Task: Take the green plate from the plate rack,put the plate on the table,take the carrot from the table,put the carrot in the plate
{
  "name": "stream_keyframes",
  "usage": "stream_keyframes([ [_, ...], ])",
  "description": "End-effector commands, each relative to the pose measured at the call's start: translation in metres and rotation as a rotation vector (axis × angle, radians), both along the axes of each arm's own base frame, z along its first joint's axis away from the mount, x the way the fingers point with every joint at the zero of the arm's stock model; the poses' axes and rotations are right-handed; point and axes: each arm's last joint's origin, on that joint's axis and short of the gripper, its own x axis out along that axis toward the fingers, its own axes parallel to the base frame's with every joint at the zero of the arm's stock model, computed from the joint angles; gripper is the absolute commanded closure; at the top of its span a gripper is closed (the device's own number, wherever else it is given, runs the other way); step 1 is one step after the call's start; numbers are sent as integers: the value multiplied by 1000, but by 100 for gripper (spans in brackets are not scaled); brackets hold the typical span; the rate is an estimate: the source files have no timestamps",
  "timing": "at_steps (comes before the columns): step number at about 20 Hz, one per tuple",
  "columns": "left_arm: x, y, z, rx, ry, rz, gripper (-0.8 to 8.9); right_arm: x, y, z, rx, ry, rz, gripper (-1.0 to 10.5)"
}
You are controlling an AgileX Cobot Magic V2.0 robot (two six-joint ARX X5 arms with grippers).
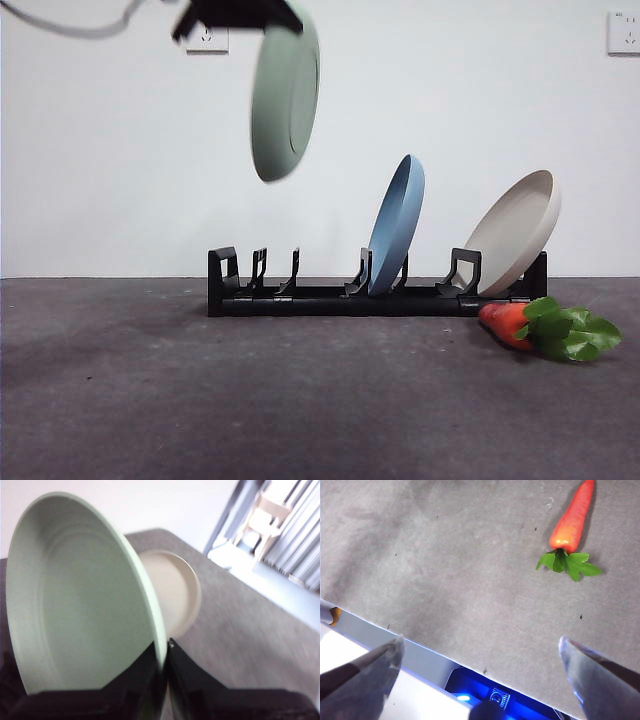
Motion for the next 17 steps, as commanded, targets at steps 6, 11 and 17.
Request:
stream_keyframes([
  [6,-93,-38,-4,628,-129,-129,819,5,0,1,15,-2,-26,258],
  [11,-116,-65,-67,788,-139,-142,819,11,0,-1,1,19,-42,258],
  [17,-137,-76,-152,915,-295,-210,819,26,0,-7,-44,52,-91,258],
])
